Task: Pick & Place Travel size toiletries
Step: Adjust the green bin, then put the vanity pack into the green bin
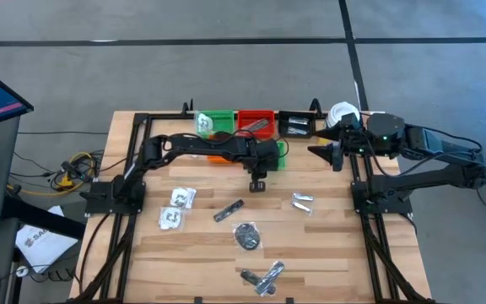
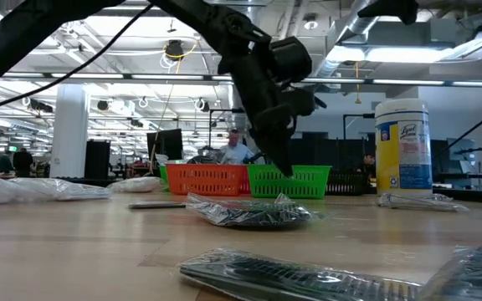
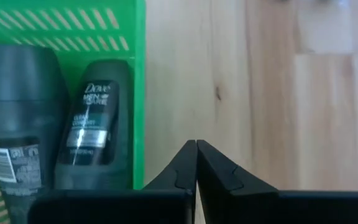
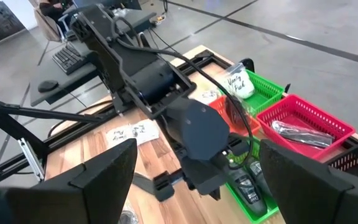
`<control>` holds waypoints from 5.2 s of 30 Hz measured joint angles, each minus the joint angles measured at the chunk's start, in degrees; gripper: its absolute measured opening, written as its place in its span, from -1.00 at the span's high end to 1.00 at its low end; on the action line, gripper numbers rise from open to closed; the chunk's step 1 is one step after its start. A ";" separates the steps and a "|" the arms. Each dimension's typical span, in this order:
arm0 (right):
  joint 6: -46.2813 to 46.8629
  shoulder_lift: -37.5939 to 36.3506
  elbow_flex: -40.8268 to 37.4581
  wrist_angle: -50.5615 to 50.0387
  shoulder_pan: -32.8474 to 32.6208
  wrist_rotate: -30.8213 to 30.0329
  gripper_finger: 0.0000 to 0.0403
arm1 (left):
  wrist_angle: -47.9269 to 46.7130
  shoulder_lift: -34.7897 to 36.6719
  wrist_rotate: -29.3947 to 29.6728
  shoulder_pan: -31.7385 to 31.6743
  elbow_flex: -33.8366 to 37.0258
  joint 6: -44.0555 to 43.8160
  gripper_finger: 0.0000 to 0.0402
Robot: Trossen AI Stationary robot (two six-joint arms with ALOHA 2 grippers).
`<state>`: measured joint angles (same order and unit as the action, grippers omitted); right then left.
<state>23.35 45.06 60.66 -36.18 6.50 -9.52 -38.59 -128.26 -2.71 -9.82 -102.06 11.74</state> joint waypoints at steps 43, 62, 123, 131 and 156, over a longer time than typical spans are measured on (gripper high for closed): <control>-1.29 0.24 0.00 0.17 0.00 0.20 -0.62 | 4.20 14.07 4.97 -2.64 -0.04 -11.05 1.00; 1.35 8.90 0.00 11.49 0.04 0.56 -0.62 | 6.13 36.44 9.47 -8.84 25.00 -21.12 1.00; 17.17 31.23 -0.02 49.09 -7.55 0.39 -0.62 | 9.57 49.46 4.84 -27.37 67.57 -34.74 1.00; 16.79 31.23 -0.02 49.06 -6.39 0.39 -0.62 | 8.21 49.46 3.52 -21.24 67.53 -39.86 1.00; 16.57 31.23 -0.02 48.45 -5.95 0.44 -0.62 | 31.87 49.89 -12.20 4.69 67.47 -62.42 1.00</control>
<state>39.92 76.29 60.64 12.27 0.56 -9.08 -6.71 -78.38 -14.91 -5.13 -34.59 -50.68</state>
